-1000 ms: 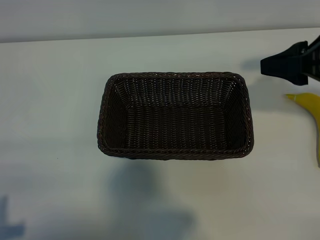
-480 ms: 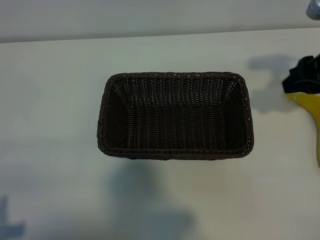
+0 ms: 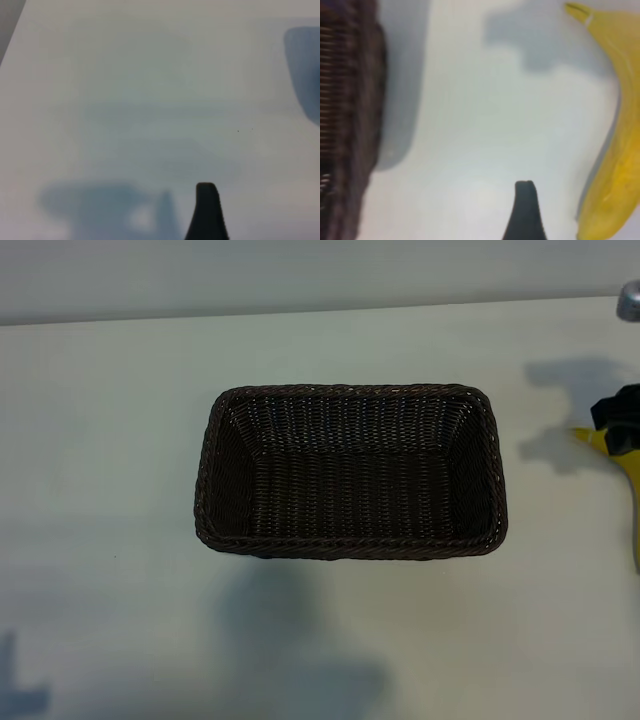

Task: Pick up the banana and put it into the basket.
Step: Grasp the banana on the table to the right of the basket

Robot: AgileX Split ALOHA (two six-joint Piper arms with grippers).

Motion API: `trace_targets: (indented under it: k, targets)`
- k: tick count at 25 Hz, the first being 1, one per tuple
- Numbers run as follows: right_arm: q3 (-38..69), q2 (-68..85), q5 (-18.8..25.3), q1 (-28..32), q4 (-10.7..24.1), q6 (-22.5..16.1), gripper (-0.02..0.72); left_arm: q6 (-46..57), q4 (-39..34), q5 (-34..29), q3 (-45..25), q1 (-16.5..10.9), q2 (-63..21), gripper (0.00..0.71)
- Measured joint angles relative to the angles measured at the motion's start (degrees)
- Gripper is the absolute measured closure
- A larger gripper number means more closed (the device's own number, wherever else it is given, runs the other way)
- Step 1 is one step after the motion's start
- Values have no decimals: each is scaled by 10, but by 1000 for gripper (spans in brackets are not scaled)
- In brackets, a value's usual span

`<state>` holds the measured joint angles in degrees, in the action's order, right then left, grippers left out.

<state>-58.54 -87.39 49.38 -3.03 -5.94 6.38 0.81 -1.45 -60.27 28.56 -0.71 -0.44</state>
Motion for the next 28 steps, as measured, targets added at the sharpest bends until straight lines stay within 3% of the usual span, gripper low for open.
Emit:
trace_targets:
  k: [4, 8, 15, 20, 28]
  targets:
    - [0, -39, -6, 0, 53, -34, 135, 0, 0, 0, 0, 0, 0, 138]
    - [0, -69, -13, 0, 71, -46, 135, 0, 0, 0, 0, 0, 0, 138]
    - [-1, -105, -34, 8, 73, -46, 135, 0, 0, 0, 0, 0, 0, 138]
    - [-2, -109, -36, 49, 72, -46, 135, 0, 0, 0, 0, 0, 0, 138]
    - [-2, -109, -37, 62, 47, -24, 135, 0, 0, 0, 0, 0, 0, 138]
